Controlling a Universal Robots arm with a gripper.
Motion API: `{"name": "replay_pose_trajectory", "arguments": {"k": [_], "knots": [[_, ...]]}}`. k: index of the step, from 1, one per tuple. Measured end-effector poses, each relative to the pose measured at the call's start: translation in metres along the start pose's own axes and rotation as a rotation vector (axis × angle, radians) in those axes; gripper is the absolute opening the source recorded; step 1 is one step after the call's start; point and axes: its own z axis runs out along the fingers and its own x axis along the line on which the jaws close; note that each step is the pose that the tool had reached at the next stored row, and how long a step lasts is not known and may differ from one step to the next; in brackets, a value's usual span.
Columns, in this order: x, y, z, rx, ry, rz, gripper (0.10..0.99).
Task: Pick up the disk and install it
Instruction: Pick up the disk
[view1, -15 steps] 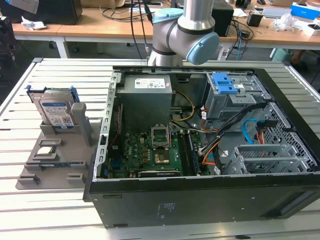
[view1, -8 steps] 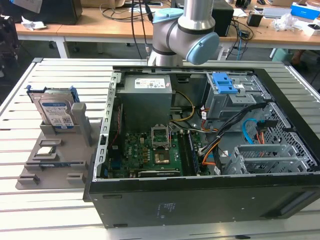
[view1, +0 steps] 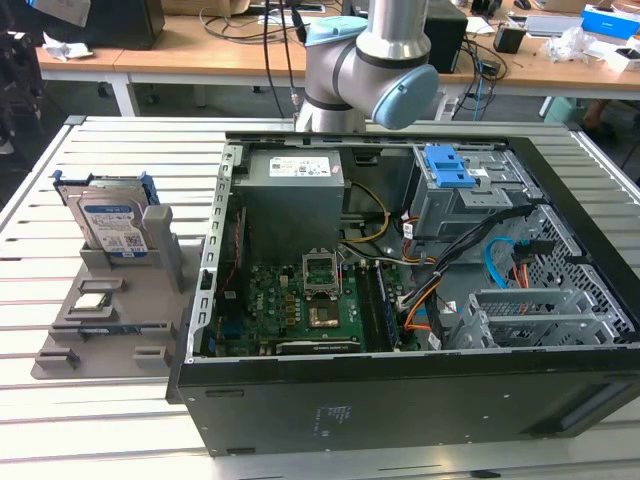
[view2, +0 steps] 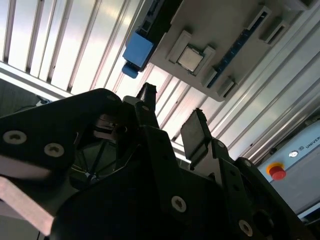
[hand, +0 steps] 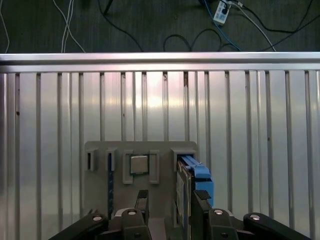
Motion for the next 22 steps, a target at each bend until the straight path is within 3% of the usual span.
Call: {"name": "replay_pose_trajectory", "arguments": {"k": [11, 14, 22], "knots": [[-0.0001, -0.0051, 0.0076, 0.0, 0.0, 0.0, 0.478], [-0.0002, -0.0109, 0.0147, 0.0, 0.0001, 0.0, 0.478], [-0.0002, -0.0137, 0.0183, 0.0, 0.0, 0.0, 0.478]]}}
